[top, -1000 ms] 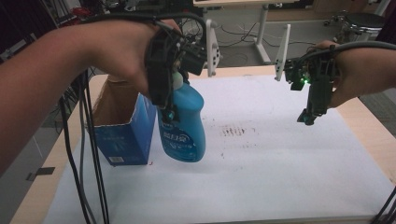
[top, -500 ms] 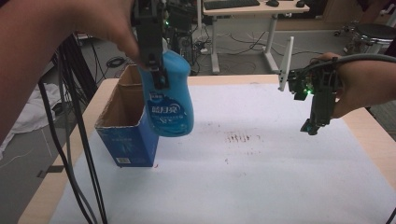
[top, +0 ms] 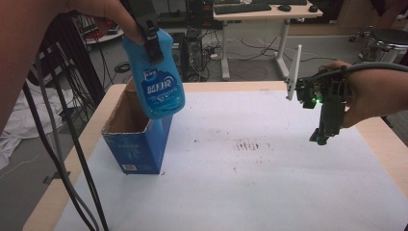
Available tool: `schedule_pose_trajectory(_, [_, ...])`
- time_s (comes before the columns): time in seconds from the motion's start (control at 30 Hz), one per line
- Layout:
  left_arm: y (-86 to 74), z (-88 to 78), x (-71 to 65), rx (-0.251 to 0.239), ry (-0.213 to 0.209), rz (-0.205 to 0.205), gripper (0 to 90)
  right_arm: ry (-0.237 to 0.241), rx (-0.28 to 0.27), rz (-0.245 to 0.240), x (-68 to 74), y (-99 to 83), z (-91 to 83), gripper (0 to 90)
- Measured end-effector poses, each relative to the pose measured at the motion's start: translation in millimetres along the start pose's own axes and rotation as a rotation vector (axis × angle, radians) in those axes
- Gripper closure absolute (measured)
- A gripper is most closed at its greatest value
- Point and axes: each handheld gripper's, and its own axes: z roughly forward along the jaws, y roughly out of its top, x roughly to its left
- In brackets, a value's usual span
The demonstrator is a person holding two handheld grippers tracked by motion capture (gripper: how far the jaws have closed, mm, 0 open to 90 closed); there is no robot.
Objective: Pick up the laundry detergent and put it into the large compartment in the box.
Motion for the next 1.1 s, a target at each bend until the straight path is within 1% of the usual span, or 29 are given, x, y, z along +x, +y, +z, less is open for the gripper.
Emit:
schedule_pose_trajectory(0.07, [-3.5, -3.4, 6.9, -0.018, 0.009, -0.06, 38.0, 0.0, 0.002, -0.001, -0.3, 0.7, 0.5, 1.9])
schedule_pose_trajectory(0.13, [-7.2, -6.1, 13.7, -0.021, 0.017, -0.097, 38.0, 0.003, -0.002, -0.002, -0.6, 1.3, 1.2, 1.9])
schedule_pose_trajectory(0.17, [-7.2, -6.1, 13.7, -0.021, 0.017, -0.097, 37.9, 0.003, -0.002, -0.002, -0.6, 1.3, 1.2, 1.9])
schedule_pose_trajectory(0.2, [-9.7, -6.5, 18.0, -0.018, 0.016, -0.135, 37.9, 0.003, -0.002, -0.002, -1.1, 1.6, 1.8, 1.9])
schedule_pose_trajectory(0.23, [-12.8, -5.5, 23.5, -0.015, 0.019, -0.19, 37.9, 0.004, -0.005, -0.009, -1.8, 1.7, 2.6, 1.9])
schedule_pose_trajectory(0.27, [-14.3, -4.8, 26.5, -0.007, 0.021, -0.21, 37.9, 0.005, -0.001, -0.002, -1.6, 1.9, 2.9, 1.9])
schedule_pose_trajectory(0.3, [-14.3, -4.8, 26.5, -0.007, 0.021, -0.21, 37.9, 0.005, -0.001, -0.002, -1.6, 1.9, 2.9, 1.9])
schedule_pose_trajectory(0.33, [-17.6, -3.4, 33.1, 0.005, 0.029, -0.273, 37.9, 0.008, -0.001, 0.001, -2.3, 2.4, 4.2, 1.9])
schedule_pose_trajectory(0.37, [-17.6, -3.4, 33.1, 0.005, 0.029, -0.273, 37.9, 0.008, -0.001, 0.001, -2.3, 2.4, 4.2, 1.9])
schedule_pose_trajectory(0.43, [-21.4, -1.5, 40.2, 0.017, 0.059, -0.325, 37.9, 0.008, 0.005, -0.002, -3.0, 3.1, 5.6, 1.9])
schedule_pose_trajectory(0.47, [-21.4, -1.5, 40.2, 0.017, 0.059, -0.325, 37.9, 0.009, 0.006, -0.002, -3.3, 3.2, 5.7, 1.9])
schedule_pose_trajectory(0.57, [-24.9, -0.6, 45.4, 0.026, 0.087, -0.369, 37.9, 0.009, 0.005, -0.004, -4.0, 3.5, 6.2, 1.9])
schedule_pose_trajectory(0.63, [-26.6, 0.5, 48.1, 0.032, 0.092, -0.377, 37.9, 0.01, 0.001, -0.002, -4.8, 3.8, 7.0, 1.9])
schedule_pose_trajectory(0.7, [-28.6, 4.5, 51.5, 0.032, 0.082, -0.394, 37.9, 0.01, 0.004, -0.001, -5.0, 4.1, 7.2, 1.9])
schedule_pose_trajectory(0.73, [-28.6, 4.5, 51.5, 0.032, 0.082, -0.394, 37.9, 0.011, 0.003, -0.007, -5.6, 4.4, 7.5, 1.9])
schedule_pose_trajectory(0.77, [-29.1, 7.8, 53.6, 0.031, 0.076, -0.388, 37.9, 0.011, 0.001, -0.011, -5.9, 4.6, 7.7, 1.9])
schedule_pose_trajectory(0.9, [-29.5, 13.5, 55.1, 0.034, 0.074, -0.389, 37.9, 0.01, 0.003, -0.005, -5.4, 5.0, 8.0, 1.9])
schedule_pose_trajectory(0.93, [-29.8, 17.1, 56.5, 0.042, 0.074, -0.393, 37.9, 0.01, 0.003, -0.002, -5.2, 5.0, 8.1, 1.9])
schedule_pose_trajectory(1.1, [-31.5, 24.1, 59.1, 0.046, 0.075, -0.398, 37.9, 0.01, 0.001, -0.009, -5.7, 4.1, 8.1, 1.9])
